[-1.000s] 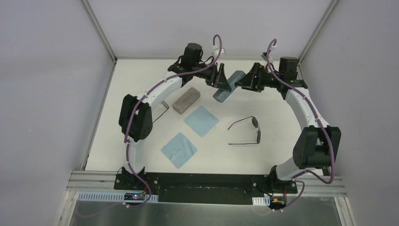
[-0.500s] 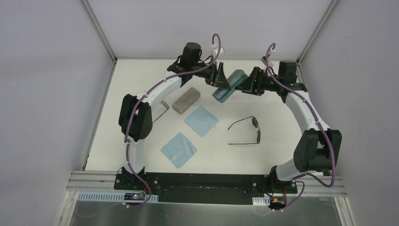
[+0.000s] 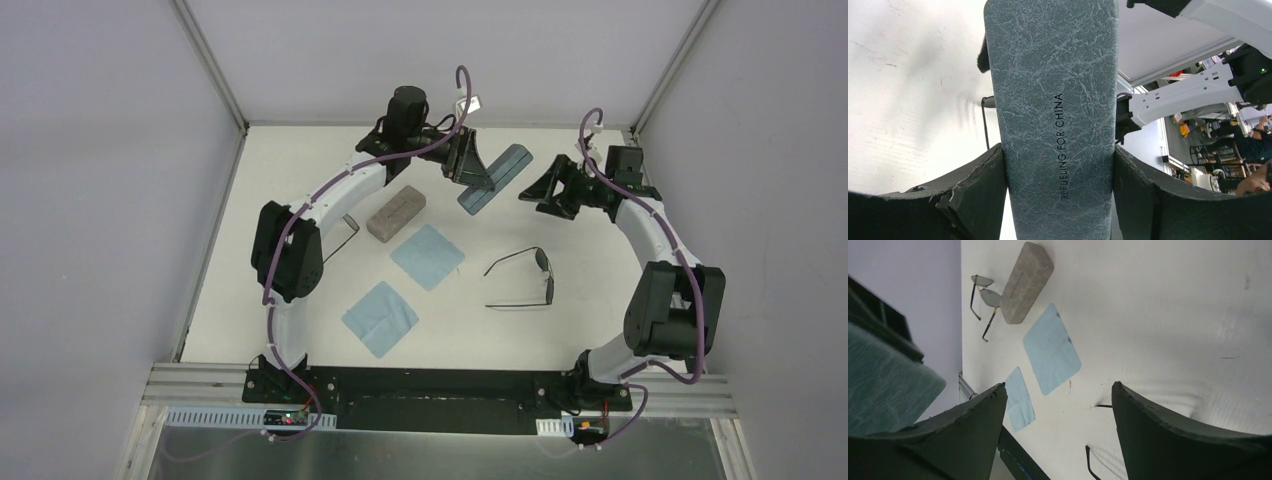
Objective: Organize the sunglasses
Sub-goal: Open the sunglasses case, then place the sunglasses case at the center of the board.
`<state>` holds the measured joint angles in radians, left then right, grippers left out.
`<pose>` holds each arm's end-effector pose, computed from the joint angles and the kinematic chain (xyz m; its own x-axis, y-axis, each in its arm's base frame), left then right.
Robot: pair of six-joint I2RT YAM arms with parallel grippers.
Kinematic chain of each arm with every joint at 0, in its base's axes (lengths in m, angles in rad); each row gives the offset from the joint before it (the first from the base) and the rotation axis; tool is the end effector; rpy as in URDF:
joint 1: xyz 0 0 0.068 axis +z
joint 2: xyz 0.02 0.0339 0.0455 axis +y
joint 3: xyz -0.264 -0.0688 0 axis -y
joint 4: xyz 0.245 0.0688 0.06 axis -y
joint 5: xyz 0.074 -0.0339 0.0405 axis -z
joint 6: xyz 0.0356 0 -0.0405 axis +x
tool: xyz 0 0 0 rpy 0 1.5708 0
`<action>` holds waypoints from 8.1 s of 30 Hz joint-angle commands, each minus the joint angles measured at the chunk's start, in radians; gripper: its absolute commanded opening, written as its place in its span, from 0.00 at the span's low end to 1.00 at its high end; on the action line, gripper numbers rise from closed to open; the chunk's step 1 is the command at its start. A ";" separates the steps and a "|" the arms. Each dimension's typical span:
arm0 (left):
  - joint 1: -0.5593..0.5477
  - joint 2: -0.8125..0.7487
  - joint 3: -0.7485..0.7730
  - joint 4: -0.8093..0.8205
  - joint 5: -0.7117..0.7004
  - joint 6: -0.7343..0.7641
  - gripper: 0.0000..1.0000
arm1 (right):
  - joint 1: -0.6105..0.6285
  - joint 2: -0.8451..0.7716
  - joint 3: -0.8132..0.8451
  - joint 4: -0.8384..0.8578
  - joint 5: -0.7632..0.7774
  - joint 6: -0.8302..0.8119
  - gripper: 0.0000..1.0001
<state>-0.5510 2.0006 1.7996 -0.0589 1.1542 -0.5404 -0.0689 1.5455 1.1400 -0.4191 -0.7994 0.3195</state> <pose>0.3813 -0.2725 0.3406 -0.6841 0.1760 -0.7078 0.7147 -0.0319 -0.6987 0.3302 0.0028 0.2633 -0.8329 0.2770 -0.4791 -0.1853 0.6762 0.7130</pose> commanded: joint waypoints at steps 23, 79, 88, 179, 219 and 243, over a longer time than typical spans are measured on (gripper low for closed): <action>0.000 -0.061 0.010 -0.022 -0.038 0.053 0.00 | 0.123 -0.093 0.108 0.170 -0.232 0.133 0.80; -0.012 -0.057 0.007 0.099 0.099 -0.022 0.00 | 0.024 -0.025 -0.024 0.032 0.035 0.032 0.81; 0.037 -0.050 -0.044 -0.002 0.055 0.033 0.00 | -0.009 -0.144 0.163 -0.188 -0.177 -0.159 0.82; 0.418 -0.306 -0.258 -0.376 -0.244 0.296 0.99 | 0.610 0.071 0.100 -0.249 0.578 -1.589 0.00; 0.668 -0.564 -0.520 -0.427 -0.216 0.373 0.94 | 0.555 0.206 0.178 -0.242 0.561 -1.553 0.34; 0.007 -0.388 -0.468 -0.656 -0.636 0.812 0.47 | 0.298 -0.186 0.214 -0.305 0.321 -0.807 0.35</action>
<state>-0.4213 1.5620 1.3136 -0.7029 0.5625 0.2298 0.3328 1.3872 1.2690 -0.7345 -0.4038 -0.6838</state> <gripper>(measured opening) 0.505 0.355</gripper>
